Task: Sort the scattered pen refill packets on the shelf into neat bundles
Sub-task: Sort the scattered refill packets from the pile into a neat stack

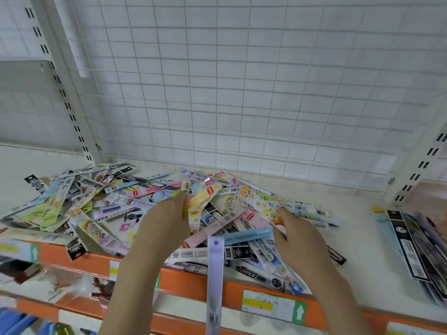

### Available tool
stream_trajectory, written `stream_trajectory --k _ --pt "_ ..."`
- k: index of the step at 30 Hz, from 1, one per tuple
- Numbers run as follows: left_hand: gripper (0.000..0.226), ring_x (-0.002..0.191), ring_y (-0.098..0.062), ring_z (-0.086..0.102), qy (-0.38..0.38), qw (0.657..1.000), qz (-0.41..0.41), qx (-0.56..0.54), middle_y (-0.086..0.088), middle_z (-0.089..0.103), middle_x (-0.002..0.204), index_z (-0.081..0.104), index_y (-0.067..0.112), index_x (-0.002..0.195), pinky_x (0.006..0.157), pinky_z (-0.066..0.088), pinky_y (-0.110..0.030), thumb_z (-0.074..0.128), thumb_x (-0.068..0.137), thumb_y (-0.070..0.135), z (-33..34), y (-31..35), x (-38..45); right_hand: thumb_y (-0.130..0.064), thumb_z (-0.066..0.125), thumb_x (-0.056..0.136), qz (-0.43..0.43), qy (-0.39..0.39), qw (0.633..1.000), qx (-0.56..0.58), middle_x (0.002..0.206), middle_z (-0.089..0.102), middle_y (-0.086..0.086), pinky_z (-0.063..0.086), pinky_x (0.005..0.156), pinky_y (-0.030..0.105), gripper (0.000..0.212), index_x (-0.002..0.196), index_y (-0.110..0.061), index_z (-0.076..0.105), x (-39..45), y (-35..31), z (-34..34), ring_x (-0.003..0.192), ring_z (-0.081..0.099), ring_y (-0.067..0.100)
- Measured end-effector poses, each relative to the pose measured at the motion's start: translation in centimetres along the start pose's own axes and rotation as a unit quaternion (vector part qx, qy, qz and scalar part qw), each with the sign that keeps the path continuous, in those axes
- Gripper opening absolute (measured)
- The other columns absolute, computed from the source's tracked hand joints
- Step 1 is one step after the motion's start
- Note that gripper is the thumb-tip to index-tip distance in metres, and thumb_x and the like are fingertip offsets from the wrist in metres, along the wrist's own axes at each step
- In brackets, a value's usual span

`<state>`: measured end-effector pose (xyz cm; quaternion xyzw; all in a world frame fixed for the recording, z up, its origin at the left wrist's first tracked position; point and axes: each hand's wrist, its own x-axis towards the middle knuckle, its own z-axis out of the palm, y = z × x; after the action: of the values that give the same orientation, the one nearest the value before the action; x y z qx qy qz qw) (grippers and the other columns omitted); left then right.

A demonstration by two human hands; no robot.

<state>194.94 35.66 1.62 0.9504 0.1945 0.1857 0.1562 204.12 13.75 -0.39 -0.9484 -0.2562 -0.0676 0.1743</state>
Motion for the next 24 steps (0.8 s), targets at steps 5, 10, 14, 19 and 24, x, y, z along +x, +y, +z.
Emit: stream_trajectory --k 5,10,14,19,24 --pt "0.022 0.055 -0.021 0.046 -0.025 0.998 -0.042 -0.028 0.001 0.045 0.063 0.045 0.008 0.108 0.051 0.035 -0.030 0.033 0.099 0.025 1.3 0.9 -1.1 -0.025 0.042 0.096 -0.007 -0.017 1.000 0.008 0.067 0.042 -0.009 0.024 0.043 0.022 0.012 0.089 -0.023 0.033 0.1 -0.5 0.4 0.052 0.036 0.004" --pt "0.039 0.086 -0.022 0.059 -0.050 0.993 -0.079 -0.074 0.003 0.058 0.094 0.049 0.015 0.105 0.067 0.043 -0.029 0.049 0.089 0.050 1.8 1.2 -2.0 -0.026 0.045 0.095 -0.009 -0.036 0.999 -0.003 0.066 0.045 -0.007 0.031 0.046 0.023 0.008 0.089 -0.021 0.041 0.1 -0.2 0.9 0.054 0.040 0.007" --pt "0.023 0.068 -0.022 0.048 -0.020 0.996 -0.089 -0.008 0.001 0.049 0.071 0.042 0.016 0.085 0.058 0.037 -0.029 0.046 0.095 0.036 1.2 0.7 -1.8 -0.028 0.046 0.094 -0.013 -0.038 0.999 -0.004 0.071 0.051 -0.007 0.043 0.054 0.026 0.006 0.092 -0.023 0.049 0.6 -0.2 0.7 0.062 0.050 0.011" --pt "0.035 0.056 -0.021 0.040 -0.004 0.993 -0.115 0.007 0.000 0.041 0.058 0.031 0.018 0.061 0.048 0.027 -0.027 0.039 0.095 0.020 0.9 0.3 -2.0 -0.038 0.049 0.093 -0.057 -0.082 0.995 -0.007 0.093 0.067 -0.006 0.049 0.067 0.029 0.025 0.115 -0.028 0.056 0.9 -1.3 1.1 0.080 0.061 0.015" --pt "0.039 0.051 -0.017 0.038 -0.010 0.993 -0.115 -0.001 0.000 0.040 0.057 0.031 0.020 0.059 0.047 0.026 -0.027 0.042 0.096 0.025 0.9 0.3 -2.1 -0.036 0.048 0.092 -0.058 -0.092 0.994 -0.016 0.095 0.069 -0.005 0.047 0.067 0.029 0.022 0.108 -0.028 0.061 0.8 -1.4 2.0 0.086 0.062 0.017"
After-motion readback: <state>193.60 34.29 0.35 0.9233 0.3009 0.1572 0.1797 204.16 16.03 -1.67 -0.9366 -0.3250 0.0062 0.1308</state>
